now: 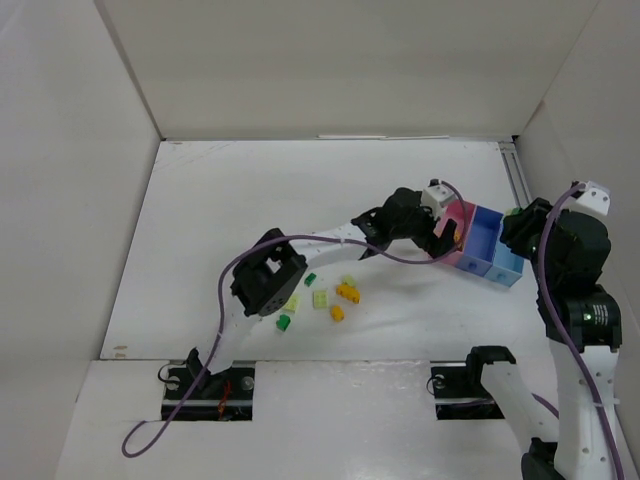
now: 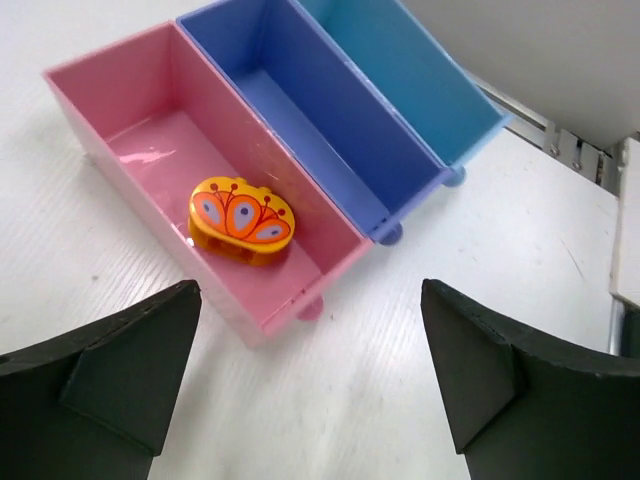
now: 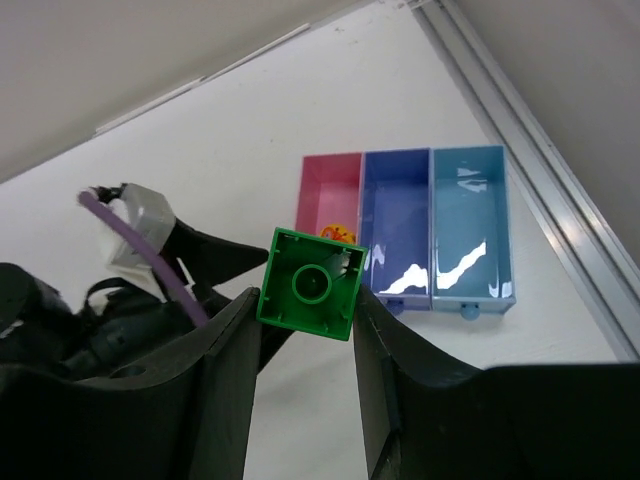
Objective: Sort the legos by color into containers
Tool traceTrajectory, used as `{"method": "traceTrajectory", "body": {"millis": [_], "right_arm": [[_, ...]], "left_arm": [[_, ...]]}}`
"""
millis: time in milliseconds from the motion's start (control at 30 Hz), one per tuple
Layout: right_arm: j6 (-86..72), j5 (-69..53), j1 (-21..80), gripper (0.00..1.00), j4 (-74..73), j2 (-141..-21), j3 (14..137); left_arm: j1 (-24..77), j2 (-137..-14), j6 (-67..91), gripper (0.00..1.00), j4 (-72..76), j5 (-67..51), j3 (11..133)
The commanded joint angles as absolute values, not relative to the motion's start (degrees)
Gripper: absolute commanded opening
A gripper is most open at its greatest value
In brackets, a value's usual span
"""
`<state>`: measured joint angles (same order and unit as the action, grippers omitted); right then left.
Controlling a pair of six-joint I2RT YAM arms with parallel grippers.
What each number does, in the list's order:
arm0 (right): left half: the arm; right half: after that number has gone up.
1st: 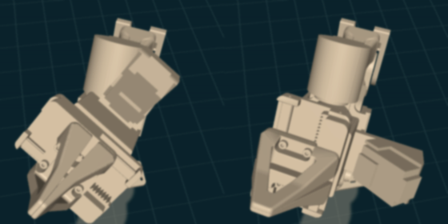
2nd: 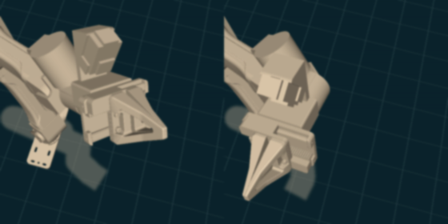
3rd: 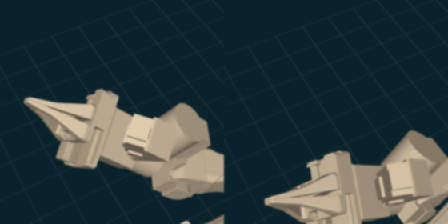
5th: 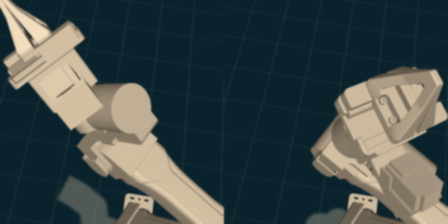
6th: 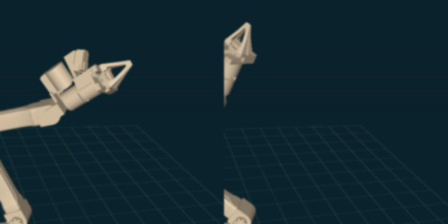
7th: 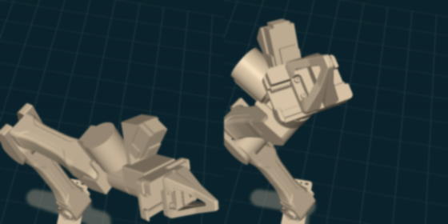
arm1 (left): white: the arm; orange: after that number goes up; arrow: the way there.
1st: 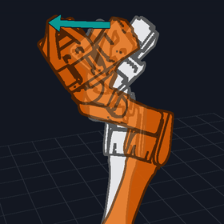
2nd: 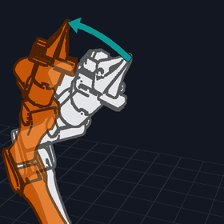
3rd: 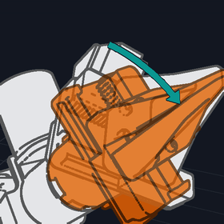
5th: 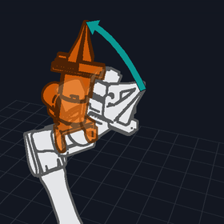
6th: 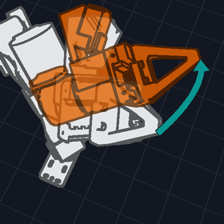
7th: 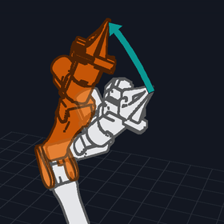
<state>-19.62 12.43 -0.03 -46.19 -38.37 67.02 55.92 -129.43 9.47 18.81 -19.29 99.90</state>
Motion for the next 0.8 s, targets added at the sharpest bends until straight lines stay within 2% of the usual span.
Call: {"method": "traceTrajectory", "body": {"millis": [0,33,67,133,167,267,300,400,567,767], "right_arm": [[-15.4,0.6,-0.2,0.00,-41.2,-41.2,66.6],[-14.3,0.5,-0.2,0.00,-39.7,-41.8,65.8],[-13.1,-7.3,-0.2,0.00,-38.0,-41.8,65.2],[-11.0,-15.5,-0.2,0.00,-34.2,-43.1,63.1],[-9.9,-24.3,-0.2,0.00,-29.8,-43.2,62.3],[-9.1,-37.4,-0.2,0.00,-19.4,-43.2,59.2],[-9.1,-46.4,-0.2,0.00,-16.1,-42.6,58.0],[-9.8,-57.3,-0.2,0.00,-7.5,-42.1,55.4],[-7.5,-68.9,0.3,0.00,-1.6,-41.3,55.4],[-5.9,-70.0,4.7,0.00,0.0,-38.6,55.4]], "left_arm": [[56.2,-113.4,4.7,0.90,23.3,-20.0,91.5],[56.2,-110.9,4.0,0.90,23.9,-20.0,88.8],[56.2,-108.4,4.0,0.91,24.6,-20.0,86.2],[55.5,-101.4,4.0,0.92,26.6,-21.6,79.5],[54.7,-99.2,4.5,0.92,27.2,-23.4,77.5],[51.9,-90.8,8.1,0.92,31.7,-27.8,69.1],[51.0,-89.0,9.1,0.92,33.3,-32.2,66.9],[47.4,-82.4,14.1,0.92,41.6,-40.3,58.2],[45.6,-76.4,16.9,0.92,48.5,-46.2,50.8],[45.6,-76.4,20.8,0.90,56.5,-53.8,49.5]]}}
